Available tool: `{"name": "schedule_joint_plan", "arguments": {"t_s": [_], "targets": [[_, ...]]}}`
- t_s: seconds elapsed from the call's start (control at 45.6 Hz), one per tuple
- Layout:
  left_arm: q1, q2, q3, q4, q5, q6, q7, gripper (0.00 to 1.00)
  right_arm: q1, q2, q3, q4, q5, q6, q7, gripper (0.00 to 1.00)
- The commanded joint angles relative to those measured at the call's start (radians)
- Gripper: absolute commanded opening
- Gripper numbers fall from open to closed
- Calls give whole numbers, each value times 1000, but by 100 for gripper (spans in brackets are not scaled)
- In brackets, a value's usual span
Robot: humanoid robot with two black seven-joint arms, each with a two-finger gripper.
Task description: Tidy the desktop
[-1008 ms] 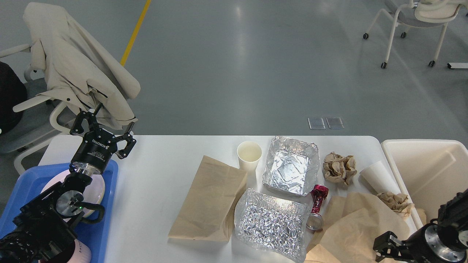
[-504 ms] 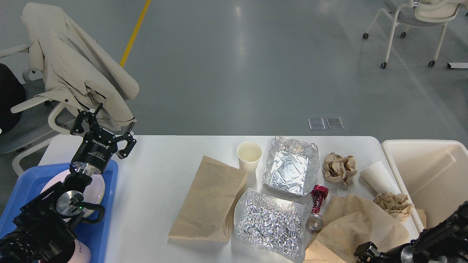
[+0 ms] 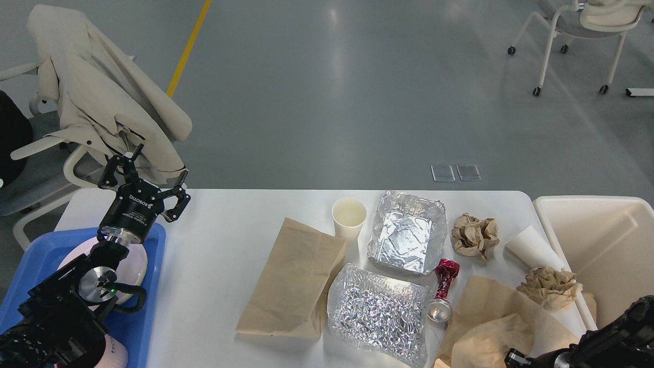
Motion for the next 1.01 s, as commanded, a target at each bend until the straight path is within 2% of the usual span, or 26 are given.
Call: {"name": "schedule_joint_plan", "arguments": {"t_s": [0.0, 0.153, 0.263, 0.329, 0.482, 0.592, 0.723, 0.877, 0.986], "targets": [[0, 0, 0, 0, 0, 0, 0, 100, 15, -27, -6, 14, -12, 9, 2, 0], [0, 0, 0, 0, 0, 0, 2, 100, 96, -93, -37, 52, -64, 78, 9, 0], [0, 0, 0, 0, 0, 0, 0, 100, 228, -159, -90, 106, -98, 153, 9, 0], [0, 0, 0, 0, 0, 0, 2, 100, 370, -217, -149, 127, -133, 245, 9, 0], [0, 0, 0, 0, 0, 0, 0, 100, 824, -326, -302, 109, -239, 569, 0, 0], [0, 0, 0, 0, 0, 0, 0, 100, 1151, -329, -394, 31, -322, 806, -2, 0], [0, 0, 0, 0, 0, 0, 0, 100, 1380, -311, -394, -100, -435, 1040, 2, 0], [2, 0, 0, 0, 0, 0, 0, 100, 1452, -259, -338, -284, -509, 1184, 11, 0], [2, 0, 0, 0, 0, 0, 0, 100, 1451, -224, -319, -381, -523, 1195, 37, 0]]}}
